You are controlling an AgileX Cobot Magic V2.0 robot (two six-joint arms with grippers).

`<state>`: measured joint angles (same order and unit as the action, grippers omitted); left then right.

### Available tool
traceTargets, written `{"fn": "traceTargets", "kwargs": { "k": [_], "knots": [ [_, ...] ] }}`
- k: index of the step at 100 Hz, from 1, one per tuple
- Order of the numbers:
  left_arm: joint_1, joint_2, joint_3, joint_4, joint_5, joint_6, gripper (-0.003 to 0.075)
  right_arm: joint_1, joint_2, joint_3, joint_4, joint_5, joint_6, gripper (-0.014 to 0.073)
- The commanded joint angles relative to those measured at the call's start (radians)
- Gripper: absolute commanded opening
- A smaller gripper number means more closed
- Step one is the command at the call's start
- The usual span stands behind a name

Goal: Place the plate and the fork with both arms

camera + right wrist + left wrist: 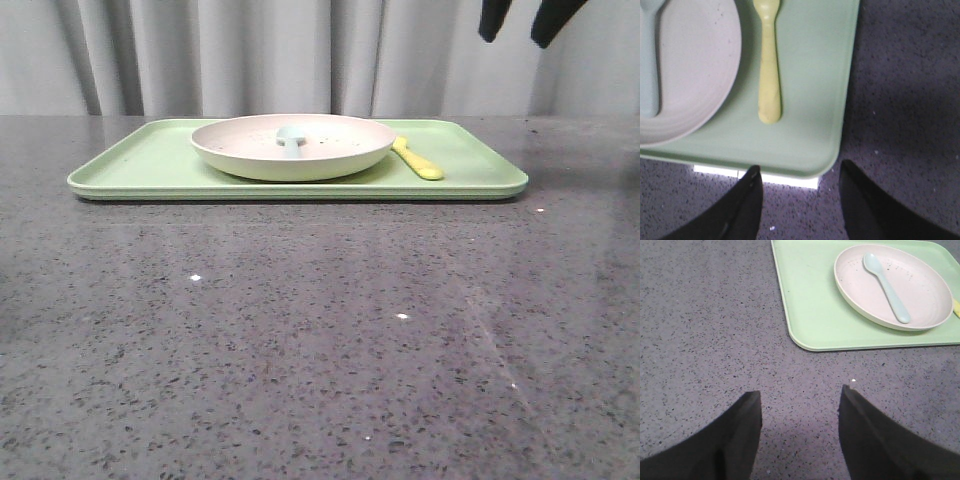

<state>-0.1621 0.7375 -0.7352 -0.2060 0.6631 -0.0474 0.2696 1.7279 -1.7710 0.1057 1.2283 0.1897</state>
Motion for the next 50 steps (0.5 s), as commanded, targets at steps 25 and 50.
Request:
{"fn": "traceTargets", "kwargs": {
  "k": [25,50],
  "knots": [
    [0.004,-0.008,-0.025,-0.009,-0.099,-0.010,0.0349,-0.005,-0.380,0.328,-0.032,-0.284,-0.013,0.0304],
    [0.004,-0.089,0.010,-0.009,-0.126,-0.010,0.0182,-0.005,-0.576,0.543,-0.071,-0.362,-0.013,-0.0015]
  ]
}}
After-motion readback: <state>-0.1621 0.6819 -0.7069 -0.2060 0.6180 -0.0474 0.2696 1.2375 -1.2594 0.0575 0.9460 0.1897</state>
